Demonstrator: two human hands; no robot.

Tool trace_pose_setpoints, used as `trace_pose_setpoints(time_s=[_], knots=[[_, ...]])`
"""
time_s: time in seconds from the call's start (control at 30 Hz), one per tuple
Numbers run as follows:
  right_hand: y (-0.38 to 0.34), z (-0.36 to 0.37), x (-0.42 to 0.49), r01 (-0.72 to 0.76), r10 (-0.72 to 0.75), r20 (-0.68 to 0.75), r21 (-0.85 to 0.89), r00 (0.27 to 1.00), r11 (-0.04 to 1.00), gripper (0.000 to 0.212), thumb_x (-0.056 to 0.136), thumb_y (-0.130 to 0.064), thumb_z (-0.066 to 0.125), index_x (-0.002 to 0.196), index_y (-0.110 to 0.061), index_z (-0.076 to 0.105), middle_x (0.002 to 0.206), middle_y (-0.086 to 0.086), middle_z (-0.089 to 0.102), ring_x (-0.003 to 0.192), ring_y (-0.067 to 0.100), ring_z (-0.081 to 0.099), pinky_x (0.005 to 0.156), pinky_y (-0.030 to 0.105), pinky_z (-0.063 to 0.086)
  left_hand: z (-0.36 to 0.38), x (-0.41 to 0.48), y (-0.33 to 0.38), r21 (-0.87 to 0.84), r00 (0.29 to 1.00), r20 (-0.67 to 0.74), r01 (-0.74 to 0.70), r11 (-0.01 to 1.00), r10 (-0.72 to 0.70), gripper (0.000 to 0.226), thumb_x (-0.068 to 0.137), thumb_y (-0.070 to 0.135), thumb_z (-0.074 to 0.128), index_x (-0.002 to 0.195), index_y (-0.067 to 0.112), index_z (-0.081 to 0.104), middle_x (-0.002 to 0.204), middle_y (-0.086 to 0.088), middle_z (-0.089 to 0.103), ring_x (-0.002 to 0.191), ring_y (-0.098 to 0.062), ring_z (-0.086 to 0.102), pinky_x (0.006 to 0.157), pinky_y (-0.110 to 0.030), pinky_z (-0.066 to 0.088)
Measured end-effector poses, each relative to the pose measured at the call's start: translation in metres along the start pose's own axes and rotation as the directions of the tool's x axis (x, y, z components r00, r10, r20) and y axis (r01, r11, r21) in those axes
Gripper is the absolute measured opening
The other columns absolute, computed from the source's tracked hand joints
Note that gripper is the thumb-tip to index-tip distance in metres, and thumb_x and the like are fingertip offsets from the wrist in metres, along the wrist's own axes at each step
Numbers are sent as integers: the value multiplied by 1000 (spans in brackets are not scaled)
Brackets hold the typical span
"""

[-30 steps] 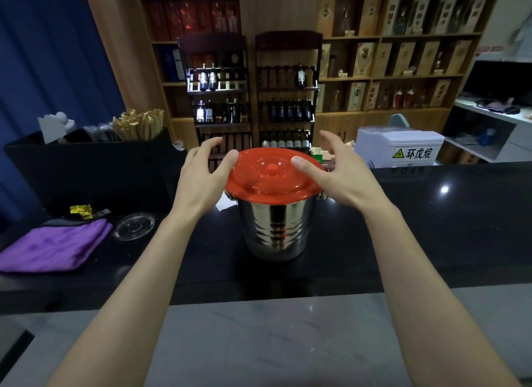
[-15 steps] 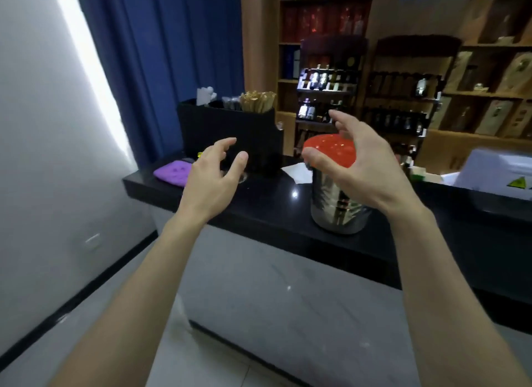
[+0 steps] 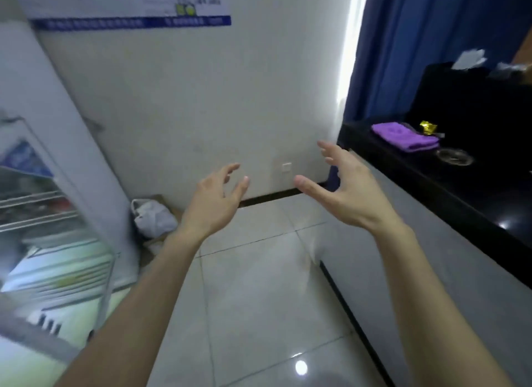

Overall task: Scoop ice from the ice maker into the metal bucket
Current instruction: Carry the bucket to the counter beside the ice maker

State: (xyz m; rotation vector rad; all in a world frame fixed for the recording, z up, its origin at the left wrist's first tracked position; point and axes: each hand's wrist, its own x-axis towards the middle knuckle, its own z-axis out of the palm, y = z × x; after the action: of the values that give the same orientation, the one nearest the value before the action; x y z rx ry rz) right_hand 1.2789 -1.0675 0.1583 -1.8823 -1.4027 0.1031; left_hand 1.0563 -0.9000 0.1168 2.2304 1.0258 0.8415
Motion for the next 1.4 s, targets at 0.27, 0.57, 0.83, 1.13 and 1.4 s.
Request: trace_pose_setpoints(time_s=[0.27,0.57,0.83,1.13,1.4], knots=[[-123,131,11,159,-187,232,134,955,978,105,77,-91,62,163,-42,28,160,-11,46,146,9,45,117,44,44,-139,-92,-92,69,955,-216,224,972,-205,74,94,71,50,150,23,59,146,-1,66,132,-20,63,113,-47,51],[-268,248,-25,243,-305,331,215,893,946,100,79,-88,63,162,-42,30,159,-8,47,144,10,46,116,42,44,-279,-189,-186,140,918,-316,297,944,-242,52,107,50,58,152,24,57,147,2,64,132,-14,61,110,-44,53],[-358,328,-52,259,-346,354,271,869,927,101,78,-89,63,161,-41,33,160,-12,44,143,7,46,114,42,46,-369,-243,-241,140,889,-363,347,927,-278,50,107,52,58,151,29,57,147,5,63,130,-9,60,107,-37,51],[-435,425,-52,322,-404,445,249,800,913,92,87,-78,66,162,-37,32,162,-8,44,142,13,46,114,40,43,-433,-281,-307,28,830,-413,423,906,-375,42,108,43,60,147,27,60,138,9,64,130,-12,61,100,-33,50],[-465,539,4,477,-550,377,274,746,835,59,105,-40,64,160,-34,43,166,-16,38,149,11,39,121,32,28,-473,-271,-380,-6,777,-444,496,869,-446,64,96,68,54,147,31,60,145,9,65,131,-9,62,110,-45,53]])
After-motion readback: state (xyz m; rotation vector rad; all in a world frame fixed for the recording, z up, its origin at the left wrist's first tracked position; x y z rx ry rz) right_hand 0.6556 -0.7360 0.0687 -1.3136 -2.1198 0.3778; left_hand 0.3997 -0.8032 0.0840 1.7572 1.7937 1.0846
